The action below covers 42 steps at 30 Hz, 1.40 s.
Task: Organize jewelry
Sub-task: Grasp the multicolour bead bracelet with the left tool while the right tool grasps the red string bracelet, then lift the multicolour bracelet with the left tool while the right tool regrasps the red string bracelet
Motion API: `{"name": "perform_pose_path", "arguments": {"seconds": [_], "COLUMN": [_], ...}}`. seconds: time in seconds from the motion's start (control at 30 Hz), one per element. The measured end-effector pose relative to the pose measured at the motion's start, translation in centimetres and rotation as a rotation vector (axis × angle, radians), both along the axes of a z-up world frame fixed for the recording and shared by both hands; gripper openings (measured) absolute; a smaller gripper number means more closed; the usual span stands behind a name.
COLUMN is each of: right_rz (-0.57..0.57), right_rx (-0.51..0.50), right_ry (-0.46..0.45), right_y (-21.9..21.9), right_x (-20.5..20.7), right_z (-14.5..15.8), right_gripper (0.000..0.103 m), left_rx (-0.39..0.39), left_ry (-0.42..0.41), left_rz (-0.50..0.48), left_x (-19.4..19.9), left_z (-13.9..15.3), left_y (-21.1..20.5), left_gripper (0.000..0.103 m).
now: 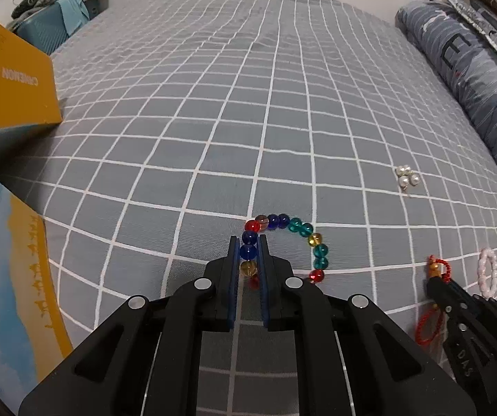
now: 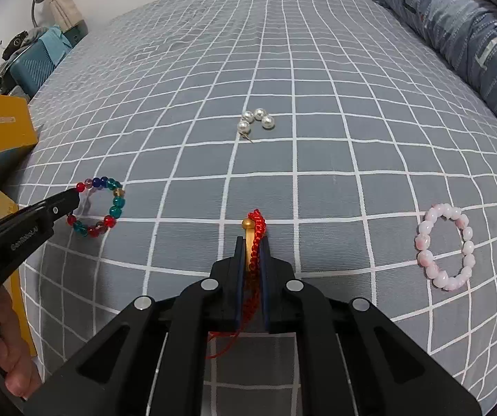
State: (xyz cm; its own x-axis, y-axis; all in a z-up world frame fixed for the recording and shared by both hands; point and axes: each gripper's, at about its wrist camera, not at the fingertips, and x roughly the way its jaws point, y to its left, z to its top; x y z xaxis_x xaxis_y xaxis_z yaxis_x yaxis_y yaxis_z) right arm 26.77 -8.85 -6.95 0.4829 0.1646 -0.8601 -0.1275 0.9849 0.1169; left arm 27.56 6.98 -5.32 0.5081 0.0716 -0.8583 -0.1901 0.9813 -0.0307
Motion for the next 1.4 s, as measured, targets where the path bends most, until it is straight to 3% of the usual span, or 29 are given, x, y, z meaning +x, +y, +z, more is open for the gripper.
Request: {"name": "perform_pose_path", "arguments": {"seconds": [0.77,1.4], "right_rz": [0.007,0.018], "right_rx": [-0.027,-0.055], "right_ry": [-0.121,-0.249], "right_y": [0.0,1.4], "right_x": [-1.8,-6.4], "right_z": [2.7,8.1], "right_gripper": [0.007,0.007], "left_rx": [0.012,0.035], "left_ry": [-0.106,-0.201], "left_rz": [-0.035,-0.035], "left_x": [-3.4,-8.9], "left_z": [4.1,9.1], "left_y": [-1.4,-0.5], "left_gripper": [0.009,0.009]}}
